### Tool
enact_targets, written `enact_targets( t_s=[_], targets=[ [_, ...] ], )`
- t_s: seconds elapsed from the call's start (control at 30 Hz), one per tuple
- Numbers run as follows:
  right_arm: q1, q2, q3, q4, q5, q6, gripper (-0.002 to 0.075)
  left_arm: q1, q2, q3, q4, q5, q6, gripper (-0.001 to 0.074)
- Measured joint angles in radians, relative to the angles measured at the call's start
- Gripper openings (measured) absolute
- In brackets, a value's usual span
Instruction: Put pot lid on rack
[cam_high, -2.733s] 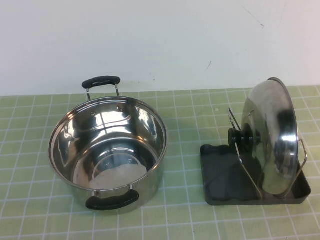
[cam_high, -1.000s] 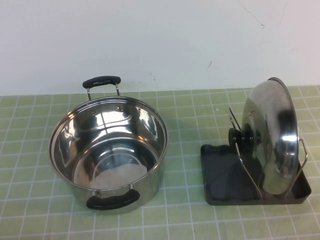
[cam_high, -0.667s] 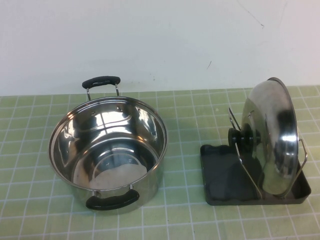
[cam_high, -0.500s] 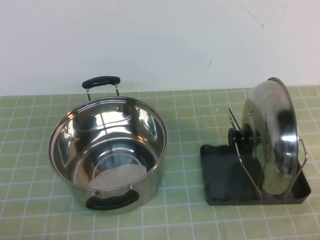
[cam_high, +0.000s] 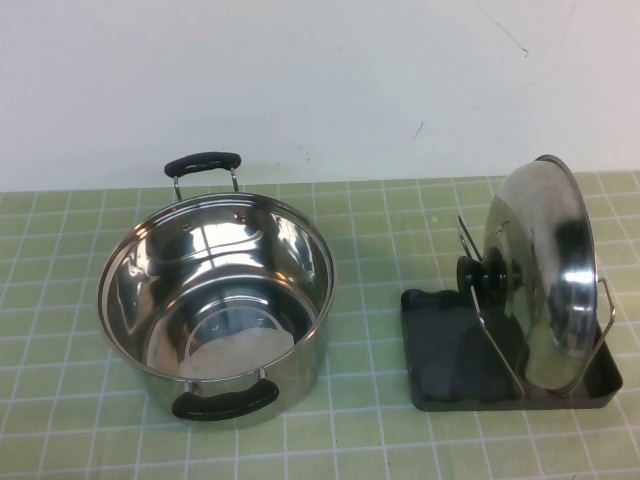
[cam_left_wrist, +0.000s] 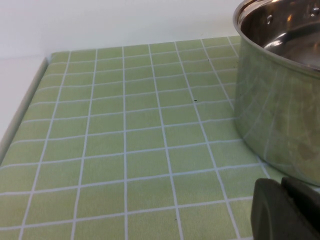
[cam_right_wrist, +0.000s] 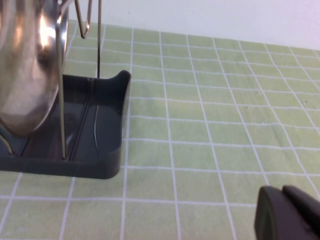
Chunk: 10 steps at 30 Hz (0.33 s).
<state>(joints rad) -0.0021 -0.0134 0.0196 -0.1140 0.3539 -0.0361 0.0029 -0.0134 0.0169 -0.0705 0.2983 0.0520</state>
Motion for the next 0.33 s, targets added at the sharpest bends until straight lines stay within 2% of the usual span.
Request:
enact_targets(
  t_s=[0.33],
  targets=[
    [0.000,0.000,0.002,-0.018,-0.003,0.000,-0.0001,0.000,0.000,0.000,0.000,0.000,-0.002,-0.0001]
  ],
)
